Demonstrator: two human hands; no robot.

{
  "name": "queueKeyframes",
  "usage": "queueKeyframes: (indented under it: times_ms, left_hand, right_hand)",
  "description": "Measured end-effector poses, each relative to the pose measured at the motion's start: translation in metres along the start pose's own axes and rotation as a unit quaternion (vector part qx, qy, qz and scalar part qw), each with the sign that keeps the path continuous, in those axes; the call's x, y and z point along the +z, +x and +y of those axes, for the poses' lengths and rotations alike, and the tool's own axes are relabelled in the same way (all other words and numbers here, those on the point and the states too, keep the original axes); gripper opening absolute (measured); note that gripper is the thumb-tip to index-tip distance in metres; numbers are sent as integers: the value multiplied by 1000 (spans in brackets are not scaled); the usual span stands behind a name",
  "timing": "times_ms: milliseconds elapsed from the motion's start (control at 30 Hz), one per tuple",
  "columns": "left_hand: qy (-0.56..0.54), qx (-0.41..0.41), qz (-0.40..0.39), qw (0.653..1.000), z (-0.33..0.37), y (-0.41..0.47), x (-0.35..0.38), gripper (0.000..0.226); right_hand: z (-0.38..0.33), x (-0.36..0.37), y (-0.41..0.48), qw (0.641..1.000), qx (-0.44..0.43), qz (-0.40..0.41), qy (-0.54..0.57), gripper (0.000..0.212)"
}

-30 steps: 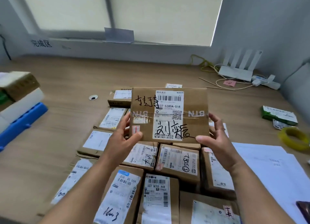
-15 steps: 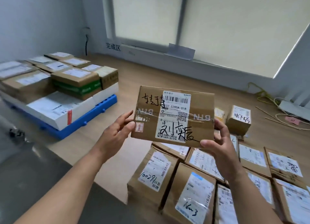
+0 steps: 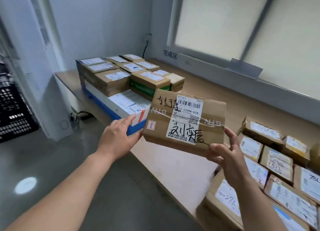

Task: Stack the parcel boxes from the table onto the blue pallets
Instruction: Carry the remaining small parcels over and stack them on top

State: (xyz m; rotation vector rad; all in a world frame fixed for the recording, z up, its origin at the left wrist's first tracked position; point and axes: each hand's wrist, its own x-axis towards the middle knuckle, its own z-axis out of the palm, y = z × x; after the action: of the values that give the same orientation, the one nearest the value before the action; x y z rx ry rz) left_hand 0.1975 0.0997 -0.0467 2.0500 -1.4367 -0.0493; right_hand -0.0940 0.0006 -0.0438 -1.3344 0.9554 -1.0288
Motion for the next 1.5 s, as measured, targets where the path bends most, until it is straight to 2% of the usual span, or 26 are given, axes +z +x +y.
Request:
queueKeyframes:
  times_ms: [100, 233, 333, 633, 1000, 1167, 1333, 1500]
  left_hand:
    - [31, -11, 17, 999, -30, 4, -11, 85]
    - [74, -21, 27, 997, -63, 17, -24, 67]
    - [104, -28, 29, 994, -81, 31, -31, 67]
    - [161, -18, -17, 987, -140, 90, -42, 69]
    - [182, 36, -52, 981, -201, 180, -44, 72]
    - [177, 61, -75, 979, -206, 215, -33, 78]
    - [159, 105, -109, 976, -202, 259, -24, 83]
    - [154, 146, -140, 967, -211, 295, -18, 86]
  right_hand:
    - [0, 34, 12, 1000, 4, -19, -12, 86]
    - [4, 68, 33, 999, 13, -41, -28, 93]
    - [10, 88, 49, 998, 22, -44, -28, 89]
    - [44, 146, 112, 998, 56, -1, -10, 53]
    - [58, 218, 174, 994, 80, 64, 45, 52]
    - [55, 239, 183, 990, 109, 79, 42, 72]
    - [55, 259, 194, 985, 118, 115, 58, 53]
    - [54, 280, 203, 975, 137, 159, 72, 53]
